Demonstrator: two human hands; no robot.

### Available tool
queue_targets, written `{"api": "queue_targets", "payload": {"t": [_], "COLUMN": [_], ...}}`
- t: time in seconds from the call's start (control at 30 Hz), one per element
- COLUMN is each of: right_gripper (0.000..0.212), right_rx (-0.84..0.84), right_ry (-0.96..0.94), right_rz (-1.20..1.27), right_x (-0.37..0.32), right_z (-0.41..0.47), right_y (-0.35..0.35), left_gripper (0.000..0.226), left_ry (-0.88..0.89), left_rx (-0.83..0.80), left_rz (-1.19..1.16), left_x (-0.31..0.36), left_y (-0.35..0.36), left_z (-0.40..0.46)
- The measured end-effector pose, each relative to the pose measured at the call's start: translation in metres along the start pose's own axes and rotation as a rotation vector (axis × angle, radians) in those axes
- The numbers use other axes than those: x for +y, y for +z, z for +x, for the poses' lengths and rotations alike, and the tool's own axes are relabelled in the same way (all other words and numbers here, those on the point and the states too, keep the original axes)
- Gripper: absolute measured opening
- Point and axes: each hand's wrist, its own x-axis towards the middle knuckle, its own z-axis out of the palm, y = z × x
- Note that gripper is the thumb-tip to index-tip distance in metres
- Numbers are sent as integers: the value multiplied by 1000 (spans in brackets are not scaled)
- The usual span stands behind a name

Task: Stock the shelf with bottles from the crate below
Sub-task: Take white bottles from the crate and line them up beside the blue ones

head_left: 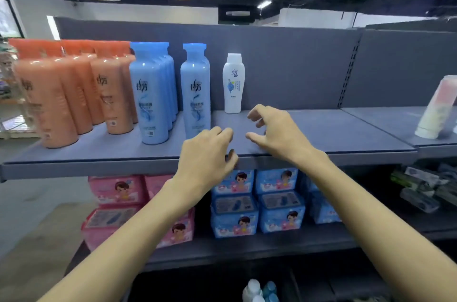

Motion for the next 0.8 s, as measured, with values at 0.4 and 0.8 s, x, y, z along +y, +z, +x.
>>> {"api": "queue_targets", "payload": {"t": [0.4, 0.8], "right_gripper": [28, 30], "right_rx": [-238, -733], "right_ry": [27, 363], "right_rz": [-148, -127], "right_x": [8, 70], "right_z": [-114, -259], "right_y": [45, 179], "left_gripper": [26, 21], "left_ry": [122, -7], "left_rx": [-138, -657], "left_rz": [-20, -171], "left_x": [20, 63], "left_y": [59, 159], "left_z": [-90, -228]}}
